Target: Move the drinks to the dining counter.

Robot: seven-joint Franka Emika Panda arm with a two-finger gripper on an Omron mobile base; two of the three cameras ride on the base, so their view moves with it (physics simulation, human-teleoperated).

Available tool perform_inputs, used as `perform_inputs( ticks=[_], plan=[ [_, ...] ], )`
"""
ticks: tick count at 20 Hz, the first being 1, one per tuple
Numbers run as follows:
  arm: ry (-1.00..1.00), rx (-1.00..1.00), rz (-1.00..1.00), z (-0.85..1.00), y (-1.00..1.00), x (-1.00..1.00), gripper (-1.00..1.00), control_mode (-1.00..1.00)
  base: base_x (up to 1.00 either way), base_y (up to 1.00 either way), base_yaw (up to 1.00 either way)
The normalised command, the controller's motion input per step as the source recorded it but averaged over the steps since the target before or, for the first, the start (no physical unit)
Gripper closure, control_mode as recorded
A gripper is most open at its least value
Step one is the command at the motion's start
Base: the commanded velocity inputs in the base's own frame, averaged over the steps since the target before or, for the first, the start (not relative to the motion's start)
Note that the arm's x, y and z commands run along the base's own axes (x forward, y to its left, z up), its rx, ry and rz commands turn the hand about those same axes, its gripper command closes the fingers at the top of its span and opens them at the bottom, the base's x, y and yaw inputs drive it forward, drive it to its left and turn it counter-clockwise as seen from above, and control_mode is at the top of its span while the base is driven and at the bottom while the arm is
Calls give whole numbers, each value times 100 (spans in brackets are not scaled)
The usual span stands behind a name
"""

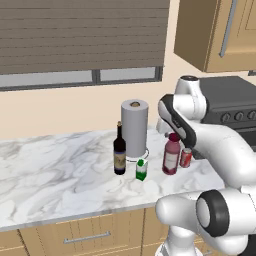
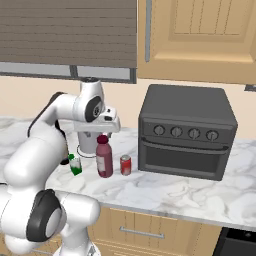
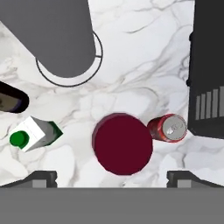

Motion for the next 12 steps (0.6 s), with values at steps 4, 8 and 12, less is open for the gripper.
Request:
perform_inputs(
  ticks=[4, 8, 12],
  plan=[
    [8, 1, 0, -33, 0, 0, -100, -100, 0, 0, 0],
    [8, 2, 0, -35, 0, 0, -100, -100, 0, 0, 0],
    [5, 0, 0, -20, -1, 2, -100, -100, 0, 0, 0]
  ],
)
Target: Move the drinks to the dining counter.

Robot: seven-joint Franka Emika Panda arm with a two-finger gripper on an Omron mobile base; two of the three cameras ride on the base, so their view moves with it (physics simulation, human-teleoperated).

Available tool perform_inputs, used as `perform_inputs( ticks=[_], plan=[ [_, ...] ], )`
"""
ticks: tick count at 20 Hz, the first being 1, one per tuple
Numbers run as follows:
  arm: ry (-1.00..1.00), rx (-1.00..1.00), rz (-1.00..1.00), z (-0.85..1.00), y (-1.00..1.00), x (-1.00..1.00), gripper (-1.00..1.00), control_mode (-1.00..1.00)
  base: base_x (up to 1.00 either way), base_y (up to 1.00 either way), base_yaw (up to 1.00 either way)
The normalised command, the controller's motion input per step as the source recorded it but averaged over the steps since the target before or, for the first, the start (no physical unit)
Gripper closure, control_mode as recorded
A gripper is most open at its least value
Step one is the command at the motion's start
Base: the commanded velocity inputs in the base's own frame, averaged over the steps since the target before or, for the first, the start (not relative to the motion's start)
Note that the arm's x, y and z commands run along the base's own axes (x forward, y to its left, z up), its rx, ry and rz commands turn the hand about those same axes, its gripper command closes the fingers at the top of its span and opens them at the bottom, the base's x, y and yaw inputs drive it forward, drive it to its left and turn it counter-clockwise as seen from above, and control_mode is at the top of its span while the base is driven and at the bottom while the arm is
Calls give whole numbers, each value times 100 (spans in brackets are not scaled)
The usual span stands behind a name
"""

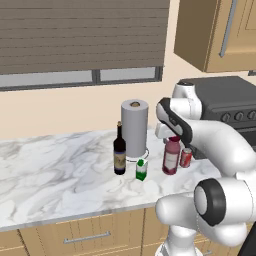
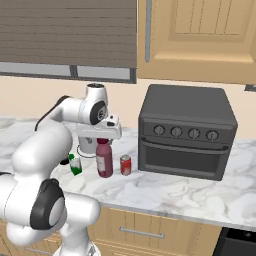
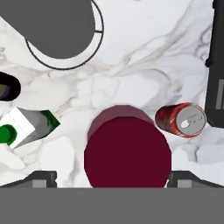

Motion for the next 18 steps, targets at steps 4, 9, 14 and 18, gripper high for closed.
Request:
perform_inputs(
  ticks=[4, 9, 14, 18],
  plan=[
    [5, 0, 0, 0, -2, 12, -100, -100, 0, 0, 0],
    [3, 0, 0, -4, -3, 9, -100, -100, 0, 0, 0],
    [0, 0, 0, 0, 0, 0, -100, -100, 0, 0, 0],
    [0, 0, 0, 0, 0, 0, 100, -100, 0, 0, 0]
  ],
)
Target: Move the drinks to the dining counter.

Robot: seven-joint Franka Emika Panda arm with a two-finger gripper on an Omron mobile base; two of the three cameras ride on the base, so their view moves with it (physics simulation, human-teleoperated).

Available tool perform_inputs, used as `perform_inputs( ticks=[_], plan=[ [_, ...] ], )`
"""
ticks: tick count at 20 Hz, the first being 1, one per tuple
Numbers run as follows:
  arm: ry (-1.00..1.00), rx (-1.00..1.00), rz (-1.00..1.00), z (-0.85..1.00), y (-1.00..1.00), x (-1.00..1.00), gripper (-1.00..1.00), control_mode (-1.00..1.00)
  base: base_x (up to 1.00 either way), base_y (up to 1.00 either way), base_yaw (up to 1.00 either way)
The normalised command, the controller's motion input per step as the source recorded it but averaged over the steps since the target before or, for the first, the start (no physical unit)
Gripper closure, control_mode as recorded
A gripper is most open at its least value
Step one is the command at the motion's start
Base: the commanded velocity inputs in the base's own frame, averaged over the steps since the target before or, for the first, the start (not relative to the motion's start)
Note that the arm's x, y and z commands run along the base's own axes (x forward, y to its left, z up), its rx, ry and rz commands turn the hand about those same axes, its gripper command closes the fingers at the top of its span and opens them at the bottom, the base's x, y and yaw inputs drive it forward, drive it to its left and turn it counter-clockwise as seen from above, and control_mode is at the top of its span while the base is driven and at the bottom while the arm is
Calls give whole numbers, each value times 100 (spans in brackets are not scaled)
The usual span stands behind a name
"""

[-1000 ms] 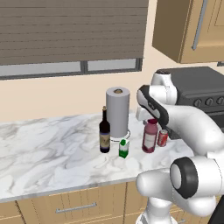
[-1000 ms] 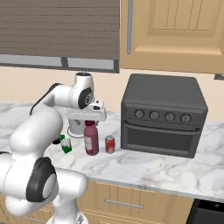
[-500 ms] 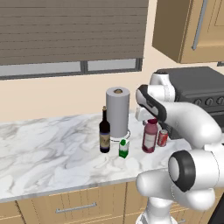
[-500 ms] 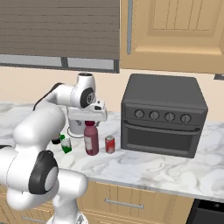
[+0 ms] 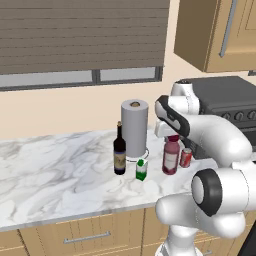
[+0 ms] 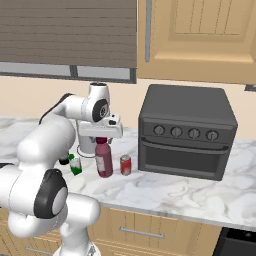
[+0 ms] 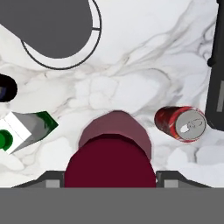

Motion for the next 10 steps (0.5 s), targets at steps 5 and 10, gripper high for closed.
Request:
perform_inputs(
  ticks=[5, 10],
  plan=[
    [0, 1, 0, 0, -1, -2, 100, -100, 0, 0, 0],
    [0, 9, 0, 34, -31, -66, 100, -100, 0, 0, 0]
  ],
)
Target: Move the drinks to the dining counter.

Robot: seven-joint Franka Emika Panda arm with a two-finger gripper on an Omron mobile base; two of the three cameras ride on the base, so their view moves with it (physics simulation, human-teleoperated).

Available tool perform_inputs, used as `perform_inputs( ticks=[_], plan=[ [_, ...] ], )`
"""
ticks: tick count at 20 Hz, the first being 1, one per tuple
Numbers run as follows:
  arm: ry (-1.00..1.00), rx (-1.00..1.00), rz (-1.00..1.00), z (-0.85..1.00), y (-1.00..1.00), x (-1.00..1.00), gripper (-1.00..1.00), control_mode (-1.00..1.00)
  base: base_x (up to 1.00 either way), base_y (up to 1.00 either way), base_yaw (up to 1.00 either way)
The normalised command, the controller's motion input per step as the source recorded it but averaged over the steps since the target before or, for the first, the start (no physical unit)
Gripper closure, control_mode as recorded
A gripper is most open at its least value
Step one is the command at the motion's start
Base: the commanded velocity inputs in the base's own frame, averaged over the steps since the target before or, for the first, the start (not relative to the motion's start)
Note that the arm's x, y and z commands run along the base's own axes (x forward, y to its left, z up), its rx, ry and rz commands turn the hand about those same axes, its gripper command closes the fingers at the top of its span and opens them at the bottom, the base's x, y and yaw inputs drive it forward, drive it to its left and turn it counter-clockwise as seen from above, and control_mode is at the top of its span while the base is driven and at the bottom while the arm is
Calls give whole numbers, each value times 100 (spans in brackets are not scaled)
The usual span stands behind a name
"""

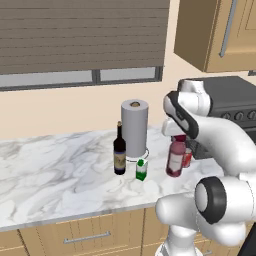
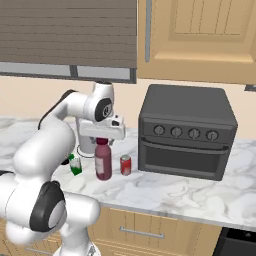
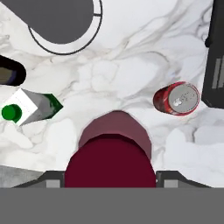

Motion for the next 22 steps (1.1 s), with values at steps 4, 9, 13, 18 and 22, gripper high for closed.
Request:
perform_inputs(
  ticks=[4, 9, 13, 18, 22],
  plan=[
    [0, 8, 0, 58, -21, -82, 100, -100, 0, 0, 0],
    [-2, 3, 0, 42, 0, -78, 100, -100, 0, 0, 0],
    [-8, 0, 0, 9, 0, -53, 100, -100, 0, 0, 0],
    [-7, -2, -4, 1, 1, -27, 100, -100, 0, 0, 0],
    [0, 0, 0, 0, 0, 0, 100, -100, 0, 0, 0]
  ],
)
